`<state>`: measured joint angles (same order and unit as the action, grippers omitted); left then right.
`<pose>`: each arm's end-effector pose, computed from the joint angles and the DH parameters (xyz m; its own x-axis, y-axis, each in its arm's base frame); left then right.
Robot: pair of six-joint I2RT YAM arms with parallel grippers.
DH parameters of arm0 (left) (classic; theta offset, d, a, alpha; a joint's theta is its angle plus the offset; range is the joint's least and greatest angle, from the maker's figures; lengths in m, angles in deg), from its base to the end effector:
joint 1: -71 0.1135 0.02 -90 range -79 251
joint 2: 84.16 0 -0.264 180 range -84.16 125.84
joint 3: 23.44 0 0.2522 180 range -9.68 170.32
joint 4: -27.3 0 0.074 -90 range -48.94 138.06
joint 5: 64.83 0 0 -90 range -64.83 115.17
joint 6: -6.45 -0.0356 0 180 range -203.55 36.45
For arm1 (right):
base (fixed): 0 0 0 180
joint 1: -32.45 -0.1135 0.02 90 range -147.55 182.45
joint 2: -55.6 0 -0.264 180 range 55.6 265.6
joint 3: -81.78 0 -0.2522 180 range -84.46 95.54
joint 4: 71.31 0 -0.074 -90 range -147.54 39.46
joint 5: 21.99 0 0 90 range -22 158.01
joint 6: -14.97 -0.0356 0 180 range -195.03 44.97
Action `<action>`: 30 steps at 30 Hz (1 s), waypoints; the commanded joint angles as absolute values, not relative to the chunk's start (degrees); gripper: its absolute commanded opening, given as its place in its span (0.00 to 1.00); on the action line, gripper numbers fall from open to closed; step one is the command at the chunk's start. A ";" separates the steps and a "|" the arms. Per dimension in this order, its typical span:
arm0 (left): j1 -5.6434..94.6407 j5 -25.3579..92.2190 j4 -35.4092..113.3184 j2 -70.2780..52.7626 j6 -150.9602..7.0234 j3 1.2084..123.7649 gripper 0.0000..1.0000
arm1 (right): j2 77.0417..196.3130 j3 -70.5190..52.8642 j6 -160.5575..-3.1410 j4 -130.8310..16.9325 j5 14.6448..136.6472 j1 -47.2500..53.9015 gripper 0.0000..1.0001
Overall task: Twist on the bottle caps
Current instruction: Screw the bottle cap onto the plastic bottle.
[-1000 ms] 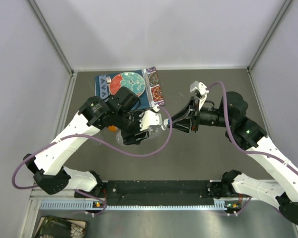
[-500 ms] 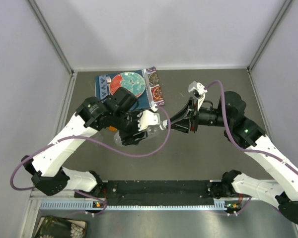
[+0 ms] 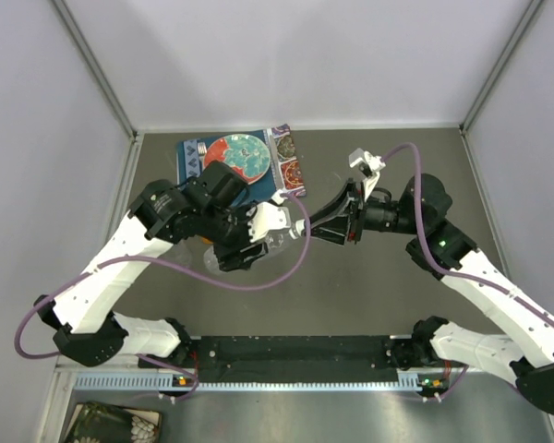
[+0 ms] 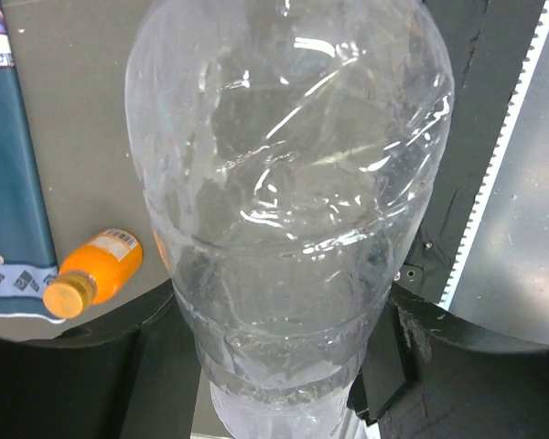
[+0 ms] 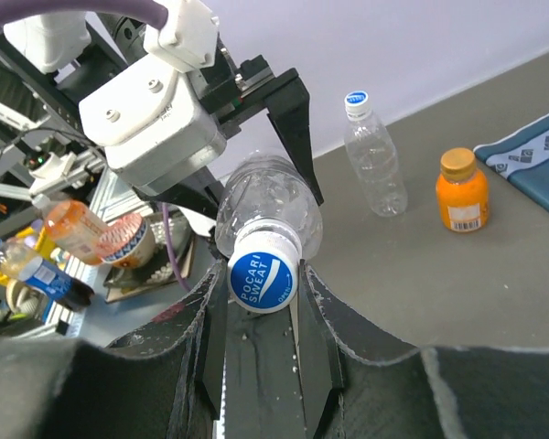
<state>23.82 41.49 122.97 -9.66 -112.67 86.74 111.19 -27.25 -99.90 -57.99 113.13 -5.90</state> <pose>0.1343 -0.1597 0.4213 -0.1251 0.8222 -0.5553 0.9848 0.1707 0.0308 0.1514 0.1520 0.4018 -0.3921 0.0682 -0.9174 -0.9129 0.0941 0.3972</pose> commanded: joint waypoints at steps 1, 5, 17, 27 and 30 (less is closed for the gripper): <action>23.98 41.44 115.51 -9.99 -110.18 91.91 0.27 | 112.46 -30.23 -107.55 -67.48 117.13 -6.48 0.20; 24.15 40.81 114.27 -10.51 -109.48 92.18 0.27 | 112.64 -30.06 -107.73 -66.95 117.40 -6.48 0.20; 24.24 42.31 114.54 -10.07 -111.85 92.09 0.27 | 116.59 -24.61 -104.04 -58.95 122.32 -6.66 0.20; 24.07 40.38 109.54 -10.07 -111.15 94.47 0.27 | 118.61 -25.49 -111.42 -66.07 125.05 -6.92 0.20; 23.98 37.75 107.69 -9.98 -110.27 94.38 0.26 | 118.18 -24.96 -110.29 -62.83 122.68 -7.27 0.19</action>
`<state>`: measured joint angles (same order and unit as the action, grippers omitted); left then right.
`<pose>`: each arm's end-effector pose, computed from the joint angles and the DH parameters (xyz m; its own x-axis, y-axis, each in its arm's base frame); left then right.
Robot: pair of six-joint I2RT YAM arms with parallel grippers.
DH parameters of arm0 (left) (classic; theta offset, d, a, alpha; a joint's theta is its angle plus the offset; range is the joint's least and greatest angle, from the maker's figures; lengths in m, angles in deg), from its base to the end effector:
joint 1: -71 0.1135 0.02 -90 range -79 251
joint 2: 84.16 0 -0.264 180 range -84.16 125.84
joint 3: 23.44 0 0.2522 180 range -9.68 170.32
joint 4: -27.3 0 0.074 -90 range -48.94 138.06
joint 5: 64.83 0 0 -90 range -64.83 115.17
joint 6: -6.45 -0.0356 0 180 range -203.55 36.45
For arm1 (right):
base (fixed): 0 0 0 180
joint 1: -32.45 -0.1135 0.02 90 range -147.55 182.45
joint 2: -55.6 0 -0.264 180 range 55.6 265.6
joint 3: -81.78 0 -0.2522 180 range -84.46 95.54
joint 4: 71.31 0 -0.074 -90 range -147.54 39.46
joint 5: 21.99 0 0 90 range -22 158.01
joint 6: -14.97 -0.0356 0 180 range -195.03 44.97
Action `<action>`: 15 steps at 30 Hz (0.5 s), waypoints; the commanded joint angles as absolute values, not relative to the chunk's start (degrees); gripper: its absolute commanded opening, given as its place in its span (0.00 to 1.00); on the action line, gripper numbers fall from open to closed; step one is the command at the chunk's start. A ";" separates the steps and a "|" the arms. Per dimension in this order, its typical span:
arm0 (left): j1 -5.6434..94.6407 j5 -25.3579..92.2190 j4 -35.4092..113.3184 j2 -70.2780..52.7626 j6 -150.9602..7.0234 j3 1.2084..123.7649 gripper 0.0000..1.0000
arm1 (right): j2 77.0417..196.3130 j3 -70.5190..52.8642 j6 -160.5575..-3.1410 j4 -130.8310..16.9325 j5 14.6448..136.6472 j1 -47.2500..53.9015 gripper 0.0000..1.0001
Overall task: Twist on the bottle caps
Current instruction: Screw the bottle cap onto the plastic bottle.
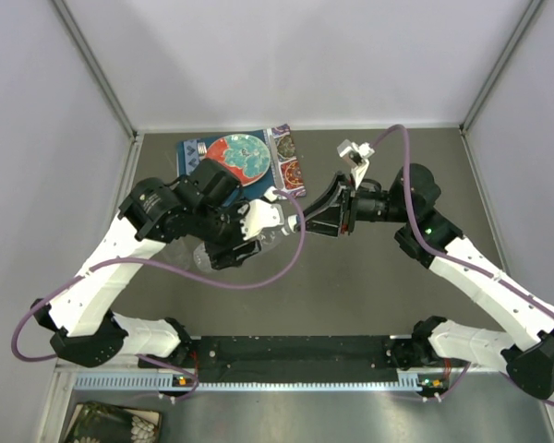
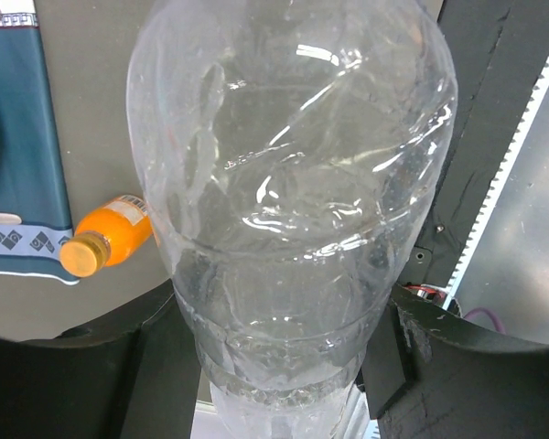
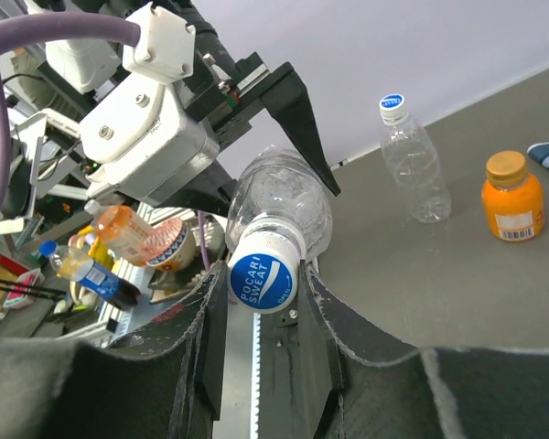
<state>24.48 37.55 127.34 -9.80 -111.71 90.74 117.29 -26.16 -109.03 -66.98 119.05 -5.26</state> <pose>0.1297 -0.1479 0.4348 -0.1575 0.8360 -0.5257 0.9713 0.2272 0.0703 0.1719 0.1679 0.4015 -0.4881 0.0670 -0.8702 -0.8726 -0.0157 0.4883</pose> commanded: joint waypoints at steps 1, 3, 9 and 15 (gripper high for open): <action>23.89 35.30 106.11 -10.07 -109.83 94.38 0.26 | 118.00 -24.87 -110.28 -62.47 121.19 -7.53 0.19; 23.89 33.35 104.35 -10.42 -109.13 93.60 0.26 | 117.56 -24.87 -110.28 -60.98 119.43 -7.80 0.19; 23.80 29.48 101.53 -10.60 -107.89 93.06 0.26 | 118.52 -23.82 -111.86 -58.95 117.05 -8.94 0.18; 23.45 29.12 98.89 -11.92 -108.51 90.43 0.26 | 119.93 -21.45 -114.32 -58.95 118.36 -9.56 0.18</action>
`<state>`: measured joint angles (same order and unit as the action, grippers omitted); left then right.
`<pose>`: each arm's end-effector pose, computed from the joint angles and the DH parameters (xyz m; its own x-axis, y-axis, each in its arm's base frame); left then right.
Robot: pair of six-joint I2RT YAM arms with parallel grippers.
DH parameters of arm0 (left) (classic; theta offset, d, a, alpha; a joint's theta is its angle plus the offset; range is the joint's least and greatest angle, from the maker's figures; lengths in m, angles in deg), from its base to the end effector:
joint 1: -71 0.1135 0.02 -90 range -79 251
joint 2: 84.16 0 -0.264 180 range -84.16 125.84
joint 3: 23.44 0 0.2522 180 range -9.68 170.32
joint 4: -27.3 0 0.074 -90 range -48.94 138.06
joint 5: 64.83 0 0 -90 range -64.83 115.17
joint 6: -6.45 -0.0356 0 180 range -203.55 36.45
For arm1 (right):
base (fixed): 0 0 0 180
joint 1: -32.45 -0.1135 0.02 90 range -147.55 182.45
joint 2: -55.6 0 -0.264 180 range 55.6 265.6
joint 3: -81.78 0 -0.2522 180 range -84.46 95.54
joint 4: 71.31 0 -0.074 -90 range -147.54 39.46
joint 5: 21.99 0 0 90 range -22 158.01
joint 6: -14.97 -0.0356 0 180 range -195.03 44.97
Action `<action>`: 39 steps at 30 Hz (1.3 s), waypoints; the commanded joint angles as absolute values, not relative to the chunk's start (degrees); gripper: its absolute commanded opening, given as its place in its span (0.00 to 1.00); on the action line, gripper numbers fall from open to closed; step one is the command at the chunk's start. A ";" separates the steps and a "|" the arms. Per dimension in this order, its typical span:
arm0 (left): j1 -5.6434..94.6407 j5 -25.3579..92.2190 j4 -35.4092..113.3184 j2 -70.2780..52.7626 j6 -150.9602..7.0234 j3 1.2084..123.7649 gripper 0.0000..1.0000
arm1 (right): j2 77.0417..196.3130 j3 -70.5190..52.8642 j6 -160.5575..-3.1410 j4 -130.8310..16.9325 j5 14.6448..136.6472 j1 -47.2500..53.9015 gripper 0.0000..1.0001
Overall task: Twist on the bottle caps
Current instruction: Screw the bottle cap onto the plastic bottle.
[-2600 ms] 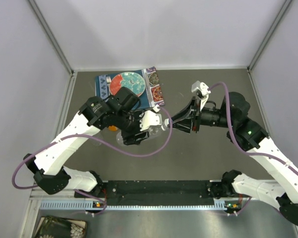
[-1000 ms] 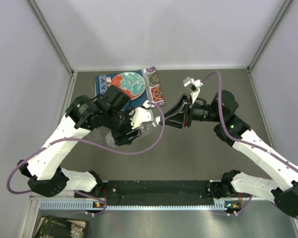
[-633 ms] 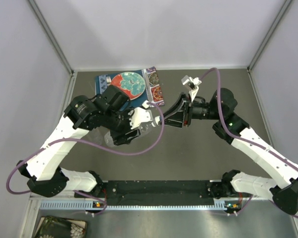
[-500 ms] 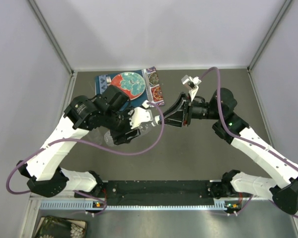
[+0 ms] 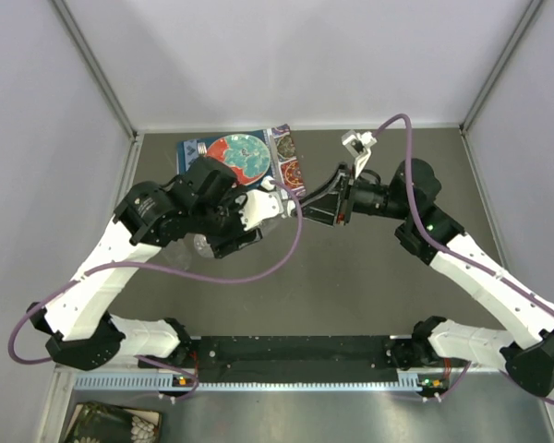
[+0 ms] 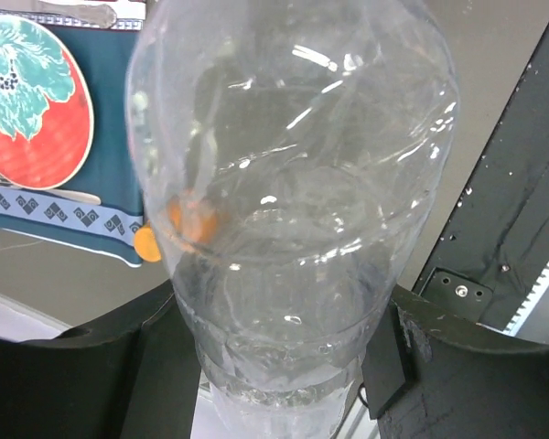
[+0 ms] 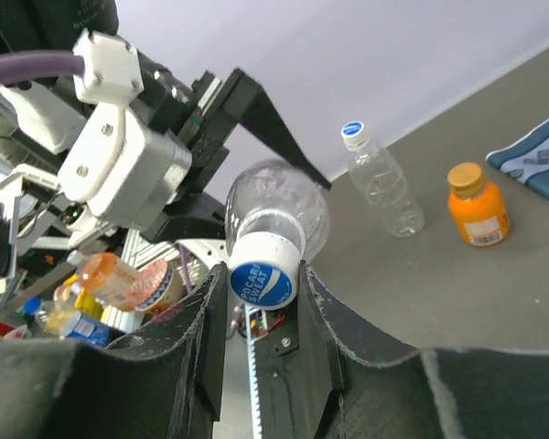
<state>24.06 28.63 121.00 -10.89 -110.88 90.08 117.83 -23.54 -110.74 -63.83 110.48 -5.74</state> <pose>0.1362 -0.1489 0.4413 -0.1412 0.8223 -0.5513 0.9215 0.3126 0.2303 0.1762 0.1692 0.4102 -0.5195 0.1391 -0.8431 -0.8393 0.1018 0.5340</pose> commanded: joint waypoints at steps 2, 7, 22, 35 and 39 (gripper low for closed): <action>23.19 29.56 98.89 -12.18 -109.03 89.90 0.26 | 120.63 -20.92 -114.93 -59.04 119.50 -9.65 0.18; 22.22 34.13 99.15 -13.93 -113.85 87.53 0.27 | 122.48 -18.90 -116.43 -59.22 123.55 -9.65 0.19; 22.57 27.45 98.89 -22.99 -112.46 71.62 0.26 | 114.91 -12.75 -102.55 -36.73 121.27 -2.09 0.19; 22.31 41.68 110.57 -21.76 -118.52 75.40 0.27 | 118.88 -2.20 -79.72 -17.83 112.49 -2.00 0.18; 22.39 42.75 112.51 -22.46 -119.49 72.94 0.28 | 117.12 -0.97 -71.01 -16.85 109.49 -2.53 0.20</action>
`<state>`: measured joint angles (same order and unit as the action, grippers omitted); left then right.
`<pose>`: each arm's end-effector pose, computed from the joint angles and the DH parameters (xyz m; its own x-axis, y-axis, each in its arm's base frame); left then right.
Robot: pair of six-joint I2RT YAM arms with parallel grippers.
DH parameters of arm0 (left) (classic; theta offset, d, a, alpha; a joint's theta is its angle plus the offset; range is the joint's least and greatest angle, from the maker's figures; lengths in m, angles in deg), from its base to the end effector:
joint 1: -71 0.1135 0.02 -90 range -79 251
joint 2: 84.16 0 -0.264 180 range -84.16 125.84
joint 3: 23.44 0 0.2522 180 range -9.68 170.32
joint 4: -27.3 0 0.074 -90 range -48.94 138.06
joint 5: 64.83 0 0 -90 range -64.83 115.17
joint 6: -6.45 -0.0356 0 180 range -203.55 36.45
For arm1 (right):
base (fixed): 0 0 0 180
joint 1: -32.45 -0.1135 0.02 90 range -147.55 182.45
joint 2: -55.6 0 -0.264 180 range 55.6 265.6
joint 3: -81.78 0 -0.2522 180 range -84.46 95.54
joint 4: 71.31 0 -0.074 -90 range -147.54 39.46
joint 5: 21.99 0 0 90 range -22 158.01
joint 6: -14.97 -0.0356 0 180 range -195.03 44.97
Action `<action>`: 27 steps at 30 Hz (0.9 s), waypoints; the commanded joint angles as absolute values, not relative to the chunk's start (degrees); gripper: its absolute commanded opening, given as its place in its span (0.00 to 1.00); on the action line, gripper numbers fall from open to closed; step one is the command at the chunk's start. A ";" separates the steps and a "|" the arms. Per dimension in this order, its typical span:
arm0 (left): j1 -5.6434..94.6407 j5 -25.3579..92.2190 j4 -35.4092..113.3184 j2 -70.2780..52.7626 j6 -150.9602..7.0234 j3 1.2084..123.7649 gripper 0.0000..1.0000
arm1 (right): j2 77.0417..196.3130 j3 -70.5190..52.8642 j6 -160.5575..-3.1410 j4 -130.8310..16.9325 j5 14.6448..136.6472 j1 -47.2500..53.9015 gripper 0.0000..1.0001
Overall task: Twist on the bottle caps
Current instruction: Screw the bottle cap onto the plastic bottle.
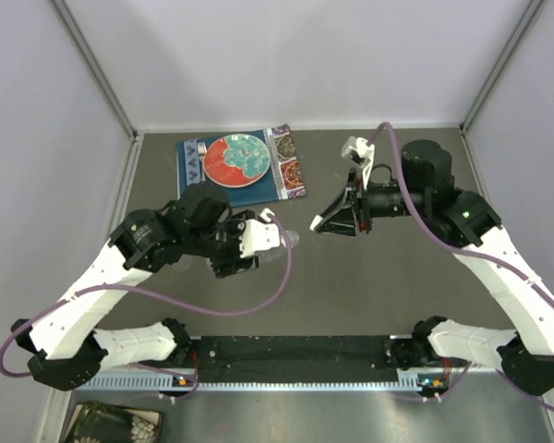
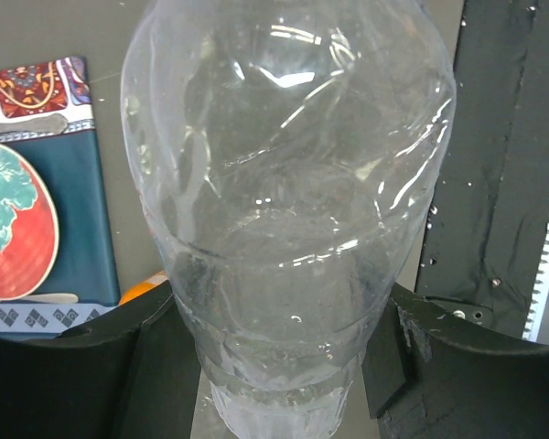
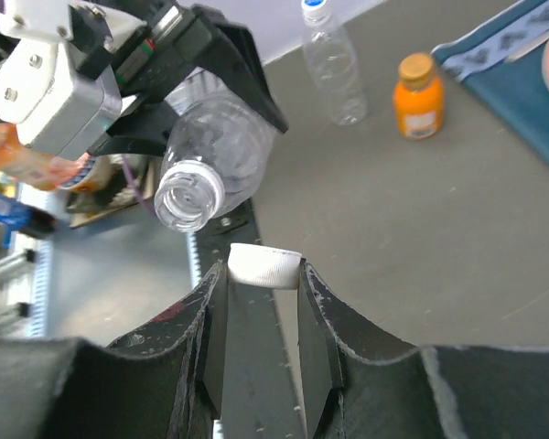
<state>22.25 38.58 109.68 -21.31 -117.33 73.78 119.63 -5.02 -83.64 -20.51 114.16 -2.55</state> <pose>0.1127 -0.1411 0.4100 0.0562 0.7562 -0.6519 0.9654 0.1254 0.2287 0.1625 0.1451 0.4374 -0.4402 -0.1817 -0.8793 -0.8906 0.2126 0.4020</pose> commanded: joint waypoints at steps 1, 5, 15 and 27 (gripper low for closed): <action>22.31 42.75 112.43 -22.64 -119.50 72.41 0.28 | 117.38 -0.53 -70.56 -16.33 109.66 -3.40 0.21; 22.39 42.22 111.99 -22.20 -119.14 72.66 0.27 | 119.58 2.28 -65.12 -11.42 108.18 -8.22 0.22; 22.31 42.39 112.69 -22.11 -119.67 71.44 0.27 | 117.04 0.27 -43.43 -5.86 92.65 -22.27 0.26; 22.39 46.97 113.13 -21.06 -117.65 68.28 0.26 | 116.68 -3.51 -36.36 -12.28 78.99 -31.36 0.16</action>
